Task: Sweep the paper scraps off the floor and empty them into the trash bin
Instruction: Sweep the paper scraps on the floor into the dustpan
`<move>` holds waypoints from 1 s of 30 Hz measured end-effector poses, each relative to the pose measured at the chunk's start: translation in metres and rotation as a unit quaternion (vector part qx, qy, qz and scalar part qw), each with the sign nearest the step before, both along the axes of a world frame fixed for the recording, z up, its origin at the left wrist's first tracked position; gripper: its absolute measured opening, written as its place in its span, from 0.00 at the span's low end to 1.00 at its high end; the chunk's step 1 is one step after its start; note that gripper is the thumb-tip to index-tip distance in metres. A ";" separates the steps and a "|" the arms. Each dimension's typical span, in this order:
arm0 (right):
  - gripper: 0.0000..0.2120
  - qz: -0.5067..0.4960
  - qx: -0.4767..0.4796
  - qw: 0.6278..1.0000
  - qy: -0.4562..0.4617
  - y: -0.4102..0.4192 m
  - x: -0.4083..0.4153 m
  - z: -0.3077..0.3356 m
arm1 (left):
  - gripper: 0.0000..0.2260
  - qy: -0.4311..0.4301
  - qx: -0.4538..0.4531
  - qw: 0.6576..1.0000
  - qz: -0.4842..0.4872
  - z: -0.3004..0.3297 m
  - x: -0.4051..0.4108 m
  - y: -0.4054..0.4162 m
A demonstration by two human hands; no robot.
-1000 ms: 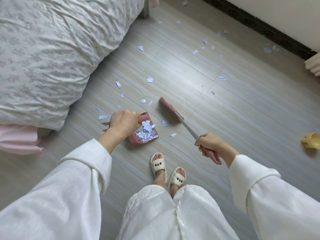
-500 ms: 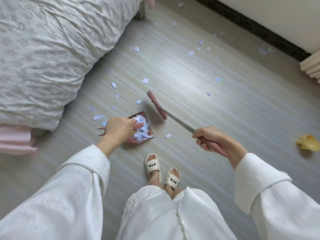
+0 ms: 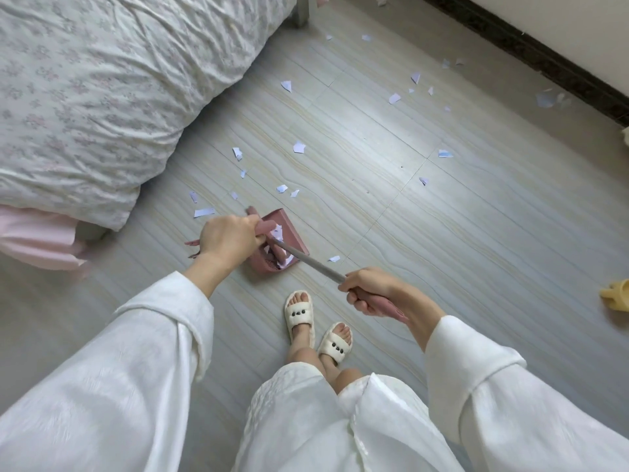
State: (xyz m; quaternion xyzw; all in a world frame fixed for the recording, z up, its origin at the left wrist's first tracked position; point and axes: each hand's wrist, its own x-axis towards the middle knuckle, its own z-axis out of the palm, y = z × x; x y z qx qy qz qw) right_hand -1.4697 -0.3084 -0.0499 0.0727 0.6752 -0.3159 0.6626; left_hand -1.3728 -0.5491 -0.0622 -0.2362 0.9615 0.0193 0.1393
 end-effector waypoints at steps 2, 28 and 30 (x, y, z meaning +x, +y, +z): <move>0.04 0.054 -0.016 0.998 0.038 0.006 0.003 0.006 | 0.11 0.024 0.002 0.999 0.042 0.005 0.009 -0.002; 0.08 -0.123 0.092 0.980 0.127 0.045 0.022 0.041 | 0.13 -0.001 -0.008 0.997 -0.081 0.019 0.048 0.008; 0.09 -0.116 0.105 0.977 0.143 0.039 0.036 0.032 | 0.14 -0.015 0.001 0.995 -0.100 0.013 0.051 0.010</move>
